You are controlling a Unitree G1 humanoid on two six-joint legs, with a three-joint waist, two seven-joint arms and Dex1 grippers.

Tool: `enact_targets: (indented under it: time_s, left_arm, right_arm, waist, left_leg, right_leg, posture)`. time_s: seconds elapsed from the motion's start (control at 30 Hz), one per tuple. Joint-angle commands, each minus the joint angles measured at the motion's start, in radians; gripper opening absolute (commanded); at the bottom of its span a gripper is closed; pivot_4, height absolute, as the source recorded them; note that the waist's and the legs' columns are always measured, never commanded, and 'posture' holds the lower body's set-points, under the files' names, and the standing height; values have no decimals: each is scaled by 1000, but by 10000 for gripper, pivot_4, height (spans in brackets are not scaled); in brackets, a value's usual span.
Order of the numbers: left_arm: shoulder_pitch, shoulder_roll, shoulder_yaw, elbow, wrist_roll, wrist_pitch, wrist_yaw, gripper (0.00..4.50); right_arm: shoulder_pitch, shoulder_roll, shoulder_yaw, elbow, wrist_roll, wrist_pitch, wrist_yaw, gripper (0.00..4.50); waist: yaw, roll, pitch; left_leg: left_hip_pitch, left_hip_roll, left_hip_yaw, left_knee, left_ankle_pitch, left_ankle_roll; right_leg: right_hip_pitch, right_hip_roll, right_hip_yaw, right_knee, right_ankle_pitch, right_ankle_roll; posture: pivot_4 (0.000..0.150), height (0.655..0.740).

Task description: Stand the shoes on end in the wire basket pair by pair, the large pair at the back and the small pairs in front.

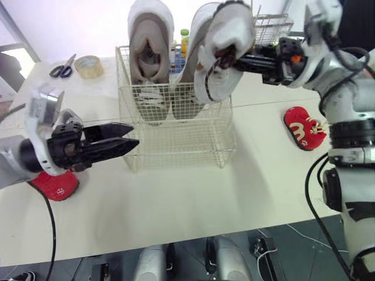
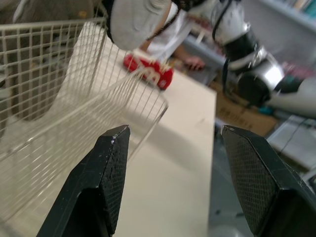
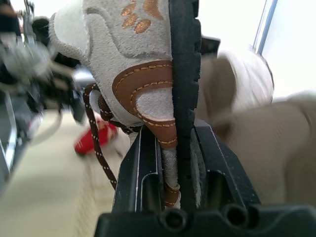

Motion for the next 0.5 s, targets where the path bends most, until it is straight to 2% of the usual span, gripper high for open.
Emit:
enact_targets:
  time_s: [0.03, 0.13, 0.33, 0.5]
  left_arm:
    - [-66, 68, 62, -52, 90, -31, 41, 30197]
    - [-147, 98, 36, -84, 168, -64, 119, 30197]
    - [-179, 73, 43, -160, 23, -37, 249, 30197]
    - [-64, -27, 32, -228, -85, -67, 385, 30197]
  right_arm:
    - [-59, 40, -2, 130, -88, -117, 87, 2059]
    - [-66, 73, -4, 195, -129, -143, 118, 2059]
    - [-61, 116, -40, 276, -171, -177, 120, 2059]
    - [-23, 138, -73, 281, -184, -173, 86, 2059]
  waist:
    - [3, 0, 0]
    - [3, 0, 0]
    - [-1, 0, 0]
    - [-1, 0, 0]
  left_leg:
    - [0, 0, 0, -1, 0, -1]
    - [0, -1, -1, -4, 1, -2]
    - [0, 0, -1, -4, 1, -2]
    - [1, 0, -1, -4, 2, -4]
  right_leg:
    - [0, 0, 0, -1, 0, 0]
    - [0, 0, 0, -2, 0, 0]
    - [0, 0, 0, -2, 0, 0]
    - [0, 0, 0, -1, 0, 0]
  posture:
    - [1500, 7400]
    - [1500, 7400]
    - [1500, 7400]
    - [1500, 7400]
